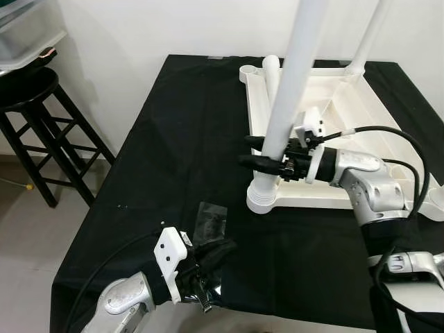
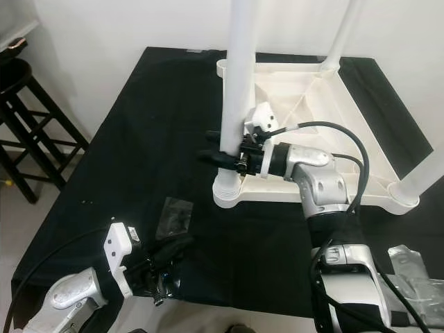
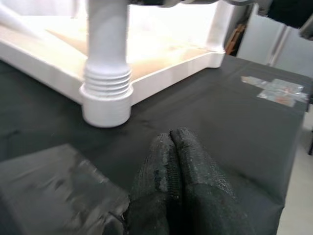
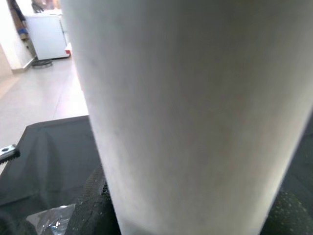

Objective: Building children table

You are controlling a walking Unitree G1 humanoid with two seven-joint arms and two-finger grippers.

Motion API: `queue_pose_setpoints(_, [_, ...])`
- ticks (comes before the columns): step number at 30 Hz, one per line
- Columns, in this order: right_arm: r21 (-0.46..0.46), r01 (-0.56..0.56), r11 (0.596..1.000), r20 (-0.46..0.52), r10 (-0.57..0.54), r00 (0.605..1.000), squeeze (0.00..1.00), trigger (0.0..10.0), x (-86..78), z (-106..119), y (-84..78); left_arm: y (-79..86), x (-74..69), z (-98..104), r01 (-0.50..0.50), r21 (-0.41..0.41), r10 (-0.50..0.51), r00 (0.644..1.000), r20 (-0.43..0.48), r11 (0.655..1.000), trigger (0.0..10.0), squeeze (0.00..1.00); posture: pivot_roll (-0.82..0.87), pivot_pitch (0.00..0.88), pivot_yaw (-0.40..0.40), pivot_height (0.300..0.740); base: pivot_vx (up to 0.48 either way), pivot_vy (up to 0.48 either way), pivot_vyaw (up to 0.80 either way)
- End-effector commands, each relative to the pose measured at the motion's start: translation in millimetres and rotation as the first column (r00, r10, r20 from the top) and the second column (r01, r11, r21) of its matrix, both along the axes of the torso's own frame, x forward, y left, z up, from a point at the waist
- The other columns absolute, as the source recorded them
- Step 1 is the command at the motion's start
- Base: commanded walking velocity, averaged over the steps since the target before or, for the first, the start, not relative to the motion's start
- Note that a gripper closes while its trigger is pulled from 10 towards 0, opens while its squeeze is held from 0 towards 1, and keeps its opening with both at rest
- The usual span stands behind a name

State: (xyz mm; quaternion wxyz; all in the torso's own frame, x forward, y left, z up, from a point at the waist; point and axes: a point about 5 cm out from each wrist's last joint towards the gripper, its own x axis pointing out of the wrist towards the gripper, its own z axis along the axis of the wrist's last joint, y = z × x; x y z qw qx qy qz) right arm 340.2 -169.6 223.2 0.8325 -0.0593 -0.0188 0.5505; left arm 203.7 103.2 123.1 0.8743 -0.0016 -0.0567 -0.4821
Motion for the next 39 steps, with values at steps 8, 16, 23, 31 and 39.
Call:
queue_pose_setpoints(8, [0.011,0.091,0.996,-0.105,-0.090,0.990,0.00,0.0,-18.7,-38.4,-31.9,3.9,-0.7,-0.4,-0.046,-0.009,0.046,0.999,0.014,0.999,10.0,0.00,0.04,0.142,-0.019,0.740,0.000,0.000,0.00])
queue_pose_setpoints(16, [-0.007,0.253,0.968,-0.150,-0.251,0.956,0.00,0.0,-52.2,-64.1,-25.6,5.9,1.5,1.7,-0.120,-0.043,0.122,0.992,0.029,0.992,10.0,0.00,0.00,0.164,-0.020,0.740,0.000,0.000,0.00])
queue_pose_setpoints(23, [-0.146,0.749,0.646,-0.114,-0.764,0.636,0.00,0.0,-48.3,-85.7,16.8,7.2,2.5,0.8,-0.133,-0.041,0.134,0.991,0.027,0.990,10.0,0.00,0.00,0.156,-0.009,0.740,0.000,0.000,0.00])
queue_pose_setpoints(31, [-0.140,0.713,0.687,-0.103,-0.727,0.679,0.00,0.0,-44.3,-84.7,32.2,6.4,4.0,-1.9,-0.132,-0.042,0.133,0.991,0.020,0.990,10.0,0.00,-0.01,0.142,-0.016,0.740,0.000,0.000,0.00])
queue_pose_setpoints(39, [0.066,0.466,0.882,-0.074,-0.462,0.884,1.00,10.0,-26.6,-39.3,40.3,5.8,4.4,-5.3,-0.133,-0.039,0.134,0.991,0.013,0.990,10.0,0.00,-0.01,0.126,-0.001,0.740,0.000,0.000,0.00])
